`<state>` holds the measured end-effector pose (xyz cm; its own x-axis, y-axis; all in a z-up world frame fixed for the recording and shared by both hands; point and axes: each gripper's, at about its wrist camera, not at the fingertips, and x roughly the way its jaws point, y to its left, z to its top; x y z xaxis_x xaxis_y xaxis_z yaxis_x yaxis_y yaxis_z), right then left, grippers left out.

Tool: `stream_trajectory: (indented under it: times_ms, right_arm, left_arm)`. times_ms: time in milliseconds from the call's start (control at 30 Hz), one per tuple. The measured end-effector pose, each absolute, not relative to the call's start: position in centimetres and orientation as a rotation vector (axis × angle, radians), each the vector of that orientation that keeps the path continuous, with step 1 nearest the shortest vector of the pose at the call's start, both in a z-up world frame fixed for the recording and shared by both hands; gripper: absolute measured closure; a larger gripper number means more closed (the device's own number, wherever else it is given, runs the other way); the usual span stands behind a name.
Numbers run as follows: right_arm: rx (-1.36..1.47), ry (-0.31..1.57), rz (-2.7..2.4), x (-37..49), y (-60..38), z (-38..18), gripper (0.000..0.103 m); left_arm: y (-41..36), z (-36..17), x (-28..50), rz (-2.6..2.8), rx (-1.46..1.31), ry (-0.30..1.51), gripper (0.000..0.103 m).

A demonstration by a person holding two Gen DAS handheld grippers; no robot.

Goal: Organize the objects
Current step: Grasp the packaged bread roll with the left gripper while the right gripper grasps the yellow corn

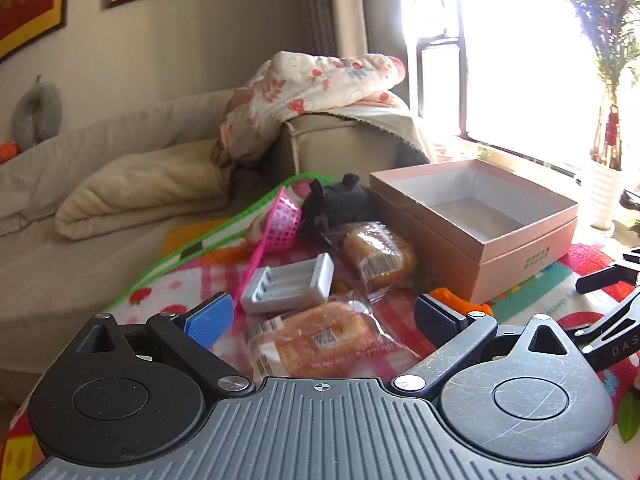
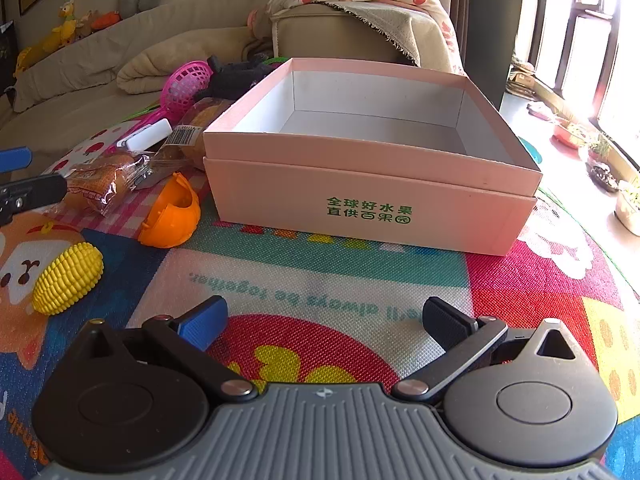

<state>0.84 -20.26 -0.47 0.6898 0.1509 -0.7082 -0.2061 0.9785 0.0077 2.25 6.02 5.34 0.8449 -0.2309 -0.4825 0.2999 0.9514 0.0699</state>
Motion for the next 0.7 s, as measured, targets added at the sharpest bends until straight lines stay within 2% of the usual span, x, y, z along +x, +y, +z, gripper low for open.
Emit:
stream_trajectory:
  times_ms: [233, 400, 600, 700]
  right_arm:
    - [-0.075, 0.774, 0.205, 0.5, -20.4, -0.5, 0.000]
    - [-0.073, 0.773, 0.210, 0.4, -20.5, -0.6, 0.000]
    - [-0.077, 0.776, 0.211, 0.5, -20.4, -0.6, 0.000]
    - [-0.076, 0.776, 0.211, 0.5, -20.4, -0.6, 0.000]
  left_arm:
    - [7.3, 2.9, 7.7, -0.451, 0.152, 0.686, 0.002]
    - [6.9, 2.8, 5.5, -0.531, 0.114, 0.711, 0.002]
    - [4.6, 2.8, 1.5, -0.579, 0.297, 0.715, 0.002]
    - [5.2, 3.5, 1.7, -0.555, 0.273, 0.684, 0.002]
